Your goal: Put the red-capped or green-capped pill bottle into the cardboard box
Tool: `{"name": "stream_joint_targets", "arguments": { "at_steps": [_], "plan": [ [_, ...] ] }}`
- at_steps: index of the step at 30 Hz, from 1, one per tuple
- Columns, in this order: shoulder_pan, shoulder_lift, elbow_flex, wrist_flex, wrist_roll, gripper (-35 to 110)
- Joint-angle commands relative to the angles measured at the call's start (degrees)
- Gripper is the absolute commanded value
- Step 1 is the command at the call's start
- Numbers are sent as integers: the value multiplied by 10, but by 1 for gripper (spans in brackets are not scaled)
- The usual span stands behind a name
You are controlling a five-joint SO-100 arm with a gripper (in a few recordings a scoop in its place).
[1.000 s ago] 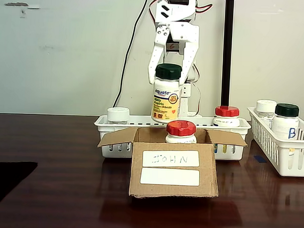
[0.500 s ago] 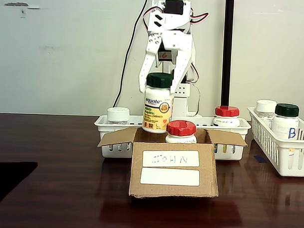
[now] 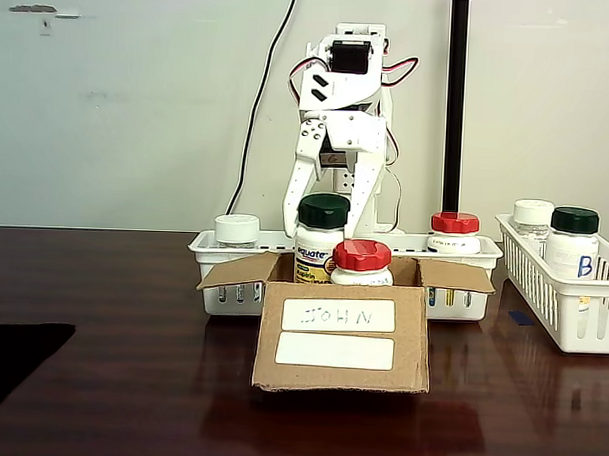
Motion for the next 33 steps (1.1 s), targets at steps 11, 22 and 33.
{"name": "stream_joint_targets", "arguments": {
  "at_steps": [11,22,33],
  "plan": [
    [15,69,-25,-19,17,52],
    [-8,156,-69,170,4,53],
    [-21,370,49,337,32,13]
  ]
}}
